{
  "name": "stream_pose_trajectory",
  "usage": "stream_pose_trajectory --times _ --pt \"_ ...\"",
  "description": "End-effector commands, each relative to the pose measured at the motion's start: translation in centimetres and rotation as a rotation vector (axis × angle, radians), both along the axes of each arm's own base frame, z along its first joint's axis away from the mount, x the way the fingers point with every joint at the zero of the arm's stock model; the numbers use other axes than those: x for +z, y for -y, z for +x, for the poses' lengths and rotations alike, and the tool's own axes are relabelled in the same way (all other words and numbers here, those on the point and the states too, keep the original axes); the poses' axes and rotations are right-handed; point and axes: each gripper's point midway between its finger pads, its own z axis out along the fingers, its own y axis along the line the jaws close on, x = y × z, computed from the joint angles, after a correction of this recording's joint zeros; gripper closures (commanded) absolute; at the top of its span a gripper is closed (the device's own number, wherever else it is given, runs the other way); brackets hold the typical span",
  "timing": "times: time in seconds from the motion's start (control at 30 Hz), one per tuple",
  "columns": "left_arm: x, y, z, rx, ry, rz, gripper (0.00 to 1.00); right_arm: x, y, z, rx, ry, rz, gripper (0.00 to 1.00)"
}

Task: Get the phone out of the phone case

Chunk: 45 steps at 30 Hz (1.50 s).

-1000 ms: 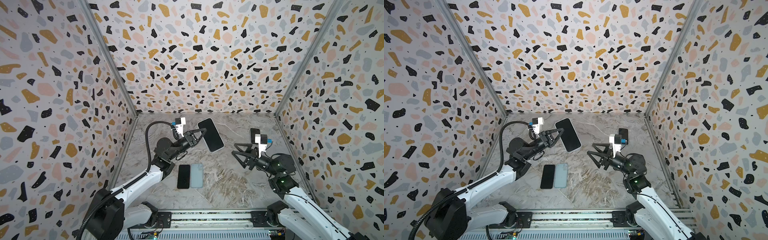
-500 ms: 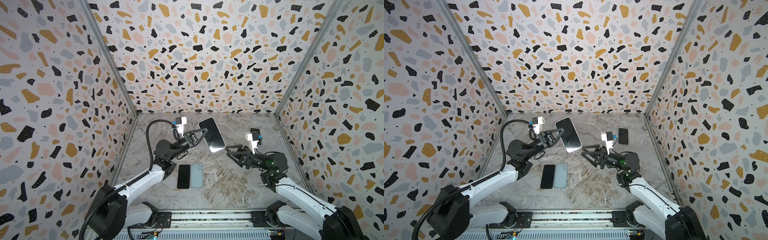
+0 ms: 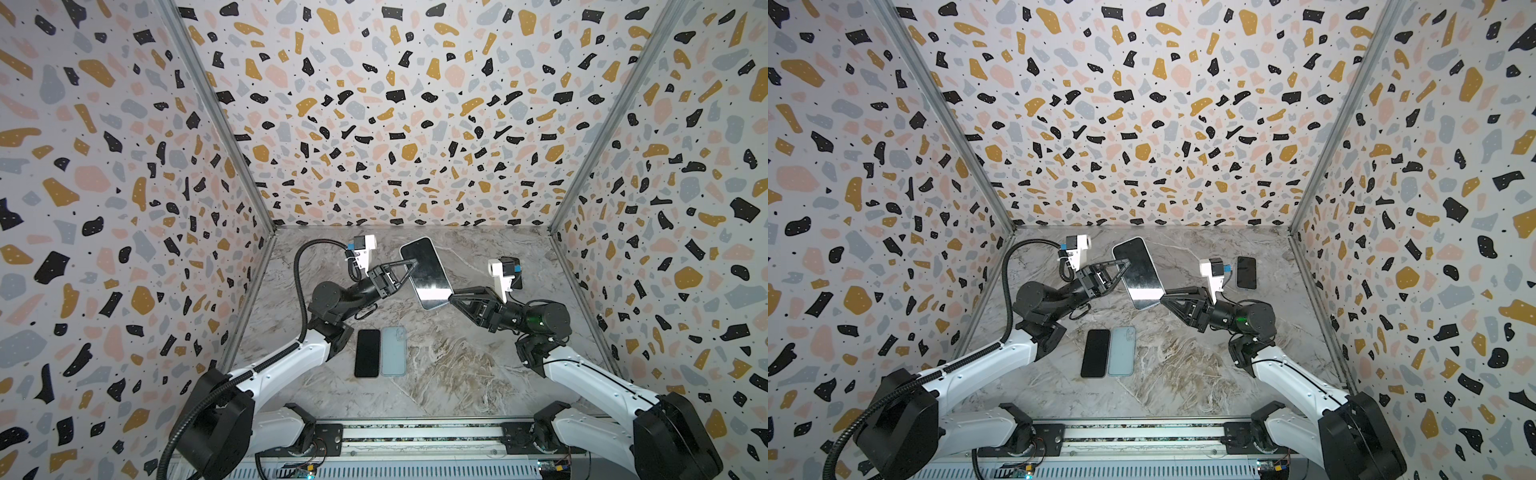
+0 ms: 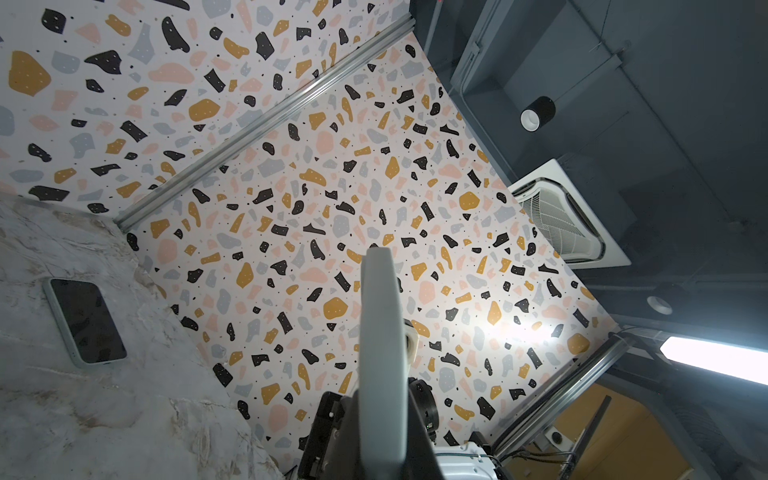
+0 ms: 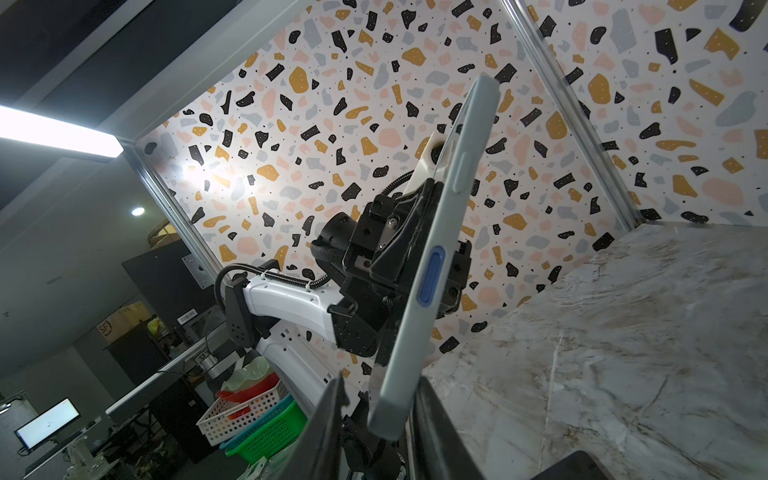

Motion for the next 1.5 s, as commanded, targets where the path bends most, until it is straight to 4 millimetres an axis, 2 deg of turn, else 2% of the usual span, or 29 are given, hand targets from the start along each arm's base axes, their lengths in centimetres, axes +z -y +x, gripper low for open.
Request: stream_pose_trajectory --times 0.0,0.23,0.63,0.73,1.07,1.3,1.47 --pt "3.0 -0.8 -1.6 -0.012 0.105 -0.068 1.0 2.5 0.3 -1.6 0.031 0.104 0.042 0.78" --pt "3.1 -0.7 -1.6 -0.012 0.101 -0.07 1.0 2.6 0.5 -2.5 0.041 0.161 0.031 0.93" --pt "3.3 -0.2 -1.3 -0.037 0.044 -0.038 1.0 -0.1 -0.4 -3.7 0.088 0.388 -0.127 0.99" --pt "3.3 0.1 -1.4 -0.052 0.028 -0.03 1.0 -0.2 -0.5 -3.7 0.081 0.458 -0.141 1.0" --pt "2.4 2.1 -1.6 -0.096 -0.008 0.033 1.0 0.8 -0.9 -4.2 0.056 0.664 -0.142 1.0" --pt "1.3 3.5 -1.7 -0.128 -0.032 0.064 1.0 1.7 -1.4 -3.2 0.018 0.722 -0.161 1.0" --pt "0.8 3.8 -1.8 -0.129 -0.031 0.083 1.0 2.6 -1.5 -2.6 -0.01 0.727 -0.16 1.0"
